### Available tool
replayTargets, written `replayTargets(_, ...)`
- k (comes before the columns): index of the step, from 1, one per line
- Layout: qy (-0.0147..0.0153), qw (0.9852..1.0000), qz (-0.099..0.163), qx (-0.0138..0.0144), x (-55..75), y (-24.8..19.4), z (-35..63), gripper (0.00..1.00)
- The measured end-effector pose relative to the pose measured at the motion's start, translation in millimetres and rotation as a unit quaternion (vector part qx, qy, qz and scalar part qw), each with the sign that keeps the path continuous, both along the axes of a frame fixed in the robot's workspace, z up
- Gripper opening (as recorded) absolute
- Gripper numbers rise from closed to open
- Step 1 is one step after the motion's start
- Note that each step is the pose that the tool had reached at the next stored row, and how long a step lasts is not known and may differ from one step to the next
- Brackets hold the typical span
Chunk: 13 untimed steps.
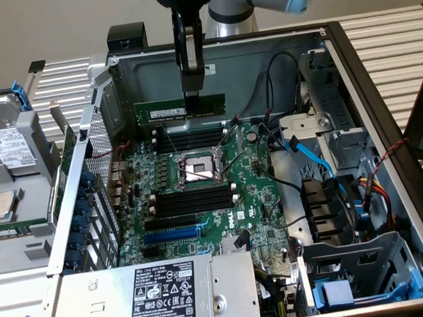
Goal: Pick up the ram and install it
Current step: 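Insert the ram into the slot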
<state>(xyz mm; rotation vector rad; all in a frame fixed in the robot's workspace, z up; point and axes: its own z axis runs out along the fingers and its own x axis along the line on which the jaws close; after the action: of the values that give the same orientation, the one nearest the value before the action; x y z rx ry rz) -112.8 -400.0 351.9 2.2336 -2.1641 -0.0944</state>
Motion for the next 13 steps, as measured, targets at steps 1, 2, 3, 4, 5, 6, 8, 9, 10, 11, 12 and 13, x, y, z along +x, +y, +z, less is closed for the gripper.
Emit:
replayTargets(1, -0.0001, 1.0, 0.0, 0.0, 0.0, 0.1, -1.9, 0.13)
replayTargets(2, -0.0001, 1.0, 0.0, 0.0, 0.0, 0.1, -3.6, 0.13)
replayTargets(3, 0.0, 1.0, 0.0, 0.0, -0.1, 0.1, -5.4, 0.13)
replayTargets(4, 0.0, 1.0, 0.0, -0.0001, -0.1, 0.1, -7.2, 0.13)
replayTargets(5, 0.0, 1.0, 0.0, 0.0, -0.1, 0.2, -9.1, 0.13)
replayTargets(6, 0.0, 1.0, 0.0, 0.0, -0.1, 0.2, -10.9, 0.13)
replayTargets(8, 0.0, 1.0, 0.0, 0.0, -0.1, 0.2, -14.5, 0.13)
replayTargets(9, 0.0, 1.0, 0.0, 0.0, -0.1, 0.2, -16.3, 0.13)
replayTargets(10, 0.0, 1.0, 0.0, 0.0, -0.1, 0.2, -18.1, 0.13)
replayTargets(11, 0.0, 1.0, 0.0, 0.0, -0.1, 0.2, -19.9, 0.13)
replayTargets(12, 0.0, 1.0, 0.0, 0.0, -0.1, 0.2, -21.7, 0.13)
replayTargets(13, 0.0, 1.0, 0.0, 0.0, -0.1, 0.2, -23.6, 0.13)
